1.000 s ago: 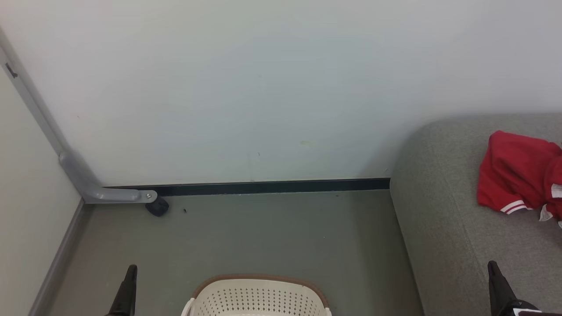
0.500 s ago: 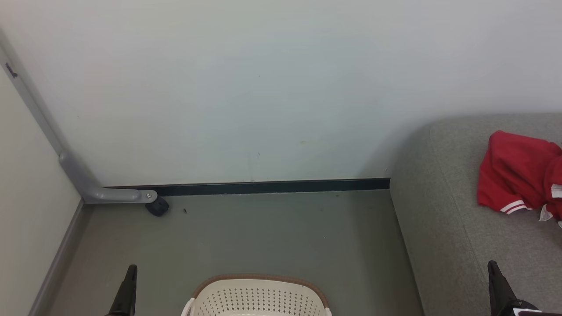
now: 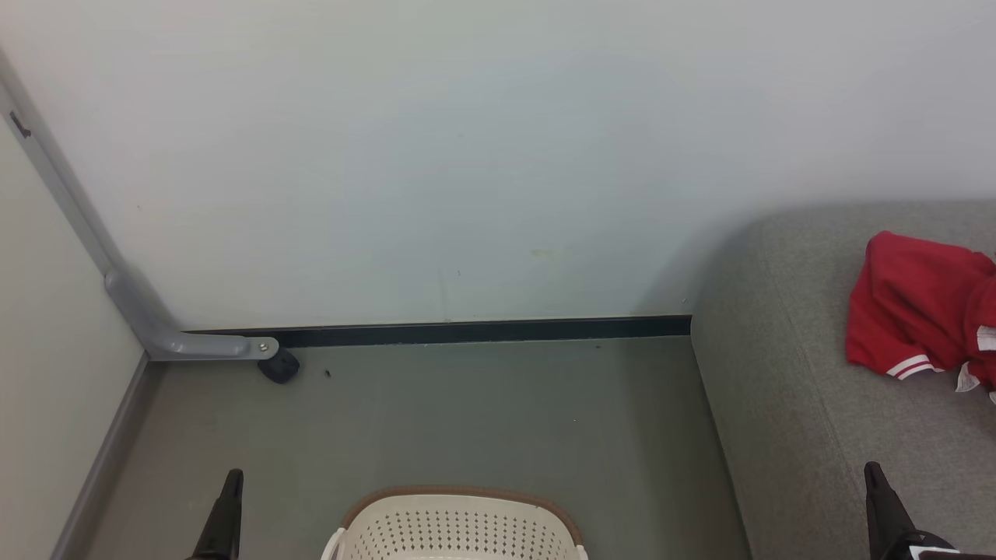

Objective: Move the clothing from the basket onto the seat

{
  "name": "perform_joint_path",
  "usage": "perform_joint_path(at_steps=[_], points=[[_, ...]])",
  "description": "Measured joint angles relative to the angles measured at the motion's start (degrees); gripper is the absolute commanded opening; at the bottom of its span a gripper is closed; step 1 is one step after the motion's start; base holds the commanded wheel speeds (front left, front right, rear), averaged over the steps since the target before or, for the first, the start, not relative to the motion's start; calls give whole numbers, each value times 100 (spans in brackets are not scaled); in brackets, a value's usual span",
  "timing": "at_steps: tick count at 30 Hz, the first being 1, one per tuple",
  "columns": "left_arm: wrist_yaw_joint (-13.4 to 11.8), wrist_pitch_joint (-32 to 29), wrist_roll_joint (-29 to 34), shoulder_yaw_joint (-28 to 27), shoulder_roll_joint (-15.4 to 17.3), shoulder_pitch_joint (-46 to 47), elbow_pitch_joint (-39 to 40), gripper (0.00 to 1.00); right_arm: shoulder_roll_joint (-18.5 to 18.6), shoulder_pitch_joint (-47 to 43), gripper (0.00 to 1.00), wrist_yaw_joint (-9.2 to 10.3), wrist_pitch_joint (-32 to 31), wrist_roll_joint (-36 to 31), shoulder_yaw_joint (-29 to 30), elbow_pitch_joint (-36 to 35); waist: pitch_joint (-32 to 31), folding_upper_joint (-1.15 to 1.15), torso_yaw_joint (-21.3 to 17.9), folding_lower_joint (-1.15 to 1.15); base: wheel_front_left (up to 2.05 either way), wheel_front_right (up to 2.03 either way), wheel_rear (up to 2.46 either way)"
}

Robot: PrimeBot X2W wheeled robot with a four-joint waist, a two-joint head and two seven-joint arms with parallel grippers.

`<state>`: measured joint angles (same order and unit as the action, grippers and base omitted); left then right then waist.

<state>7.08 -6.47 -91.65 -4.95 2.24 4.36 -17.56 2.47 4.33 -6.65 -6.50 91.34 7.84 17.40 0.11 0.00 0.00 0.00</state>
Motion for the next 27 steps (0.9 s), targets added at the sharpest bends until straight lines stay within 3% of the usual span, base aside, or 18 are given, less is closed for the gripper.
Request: perform_joint_path(at_steps=[27], points=[[0,0,0,0,0,0,7,0,0,3,0,0,0,1,0,-3,1,0,0,0,0,0,0]])
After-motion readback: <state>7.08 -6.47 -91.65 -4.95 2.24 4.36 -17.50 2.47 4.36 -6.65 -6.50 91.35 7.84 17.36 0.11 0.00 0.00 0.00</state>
